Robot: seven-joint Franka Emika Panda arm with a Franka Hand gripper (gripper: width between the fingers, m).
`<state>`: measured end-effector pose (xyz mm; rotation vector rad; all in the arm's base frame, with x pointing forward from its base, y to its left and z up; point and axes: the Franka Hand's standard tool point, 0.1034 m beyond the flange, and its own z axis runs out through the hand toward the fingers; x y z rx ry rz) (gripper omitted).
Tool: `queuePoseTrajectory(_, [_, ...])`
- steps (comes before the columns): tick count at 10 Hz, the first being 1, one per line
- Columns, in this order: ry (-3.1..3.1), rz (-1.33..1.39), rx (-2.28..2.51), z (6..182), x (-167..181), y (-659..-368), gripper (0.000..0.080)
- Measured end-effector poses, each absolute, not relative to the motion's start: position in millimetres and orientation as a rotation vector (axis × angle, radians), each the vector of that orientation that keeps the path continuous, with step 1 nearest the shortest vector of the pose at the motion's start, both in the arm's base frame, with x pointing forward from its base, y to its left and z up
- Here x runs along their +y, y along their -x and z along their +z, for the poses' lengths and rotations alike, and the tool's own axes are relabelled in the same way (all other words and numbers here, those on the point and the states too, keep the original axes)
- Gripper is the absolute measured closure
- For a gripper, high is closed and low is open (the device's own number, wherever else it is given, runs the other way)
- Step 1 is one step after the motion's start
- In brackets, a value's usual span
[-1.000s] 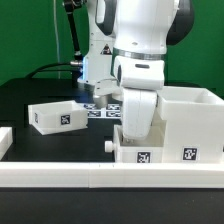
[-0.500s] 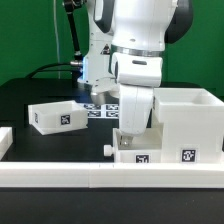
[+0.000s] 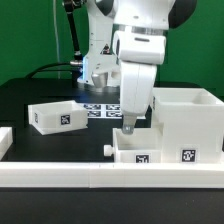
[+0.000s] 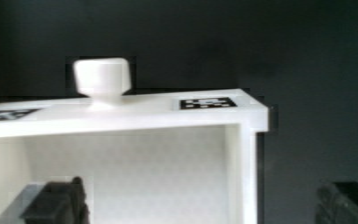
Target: Assemble drawer
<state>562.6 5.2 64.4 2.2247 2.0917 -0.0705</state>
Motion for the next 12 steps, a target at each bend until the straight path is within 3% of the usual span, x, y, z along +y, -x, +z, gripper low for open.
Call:
queuePoseTrajectory(2, [-2.155,-0.062,2.137,81.7,-18.8,-569.2,0.0150])
queuePoseTrajectory(3, [-2.119,-0.072,2.176,81.0,-37.6,-568.6,0.0150])
queuePoseTrajectory(5, [-2.085,-0.097,2.232,66.3,-69.4,-561.6,0.0150])
queuePoseTrajectory(8, [-2.082,-0.089,2.254,64.1,-79.2,-560.0,0.0150])
queuePoseTrajectory(9, [-2.073,-0.031,2.343,48.8,-93.4,-558.7,0.0150])
queuePoseTrajectory(12, [-2.192,0.058,2.367,32.9,-110.7,-572.2,0.0150])
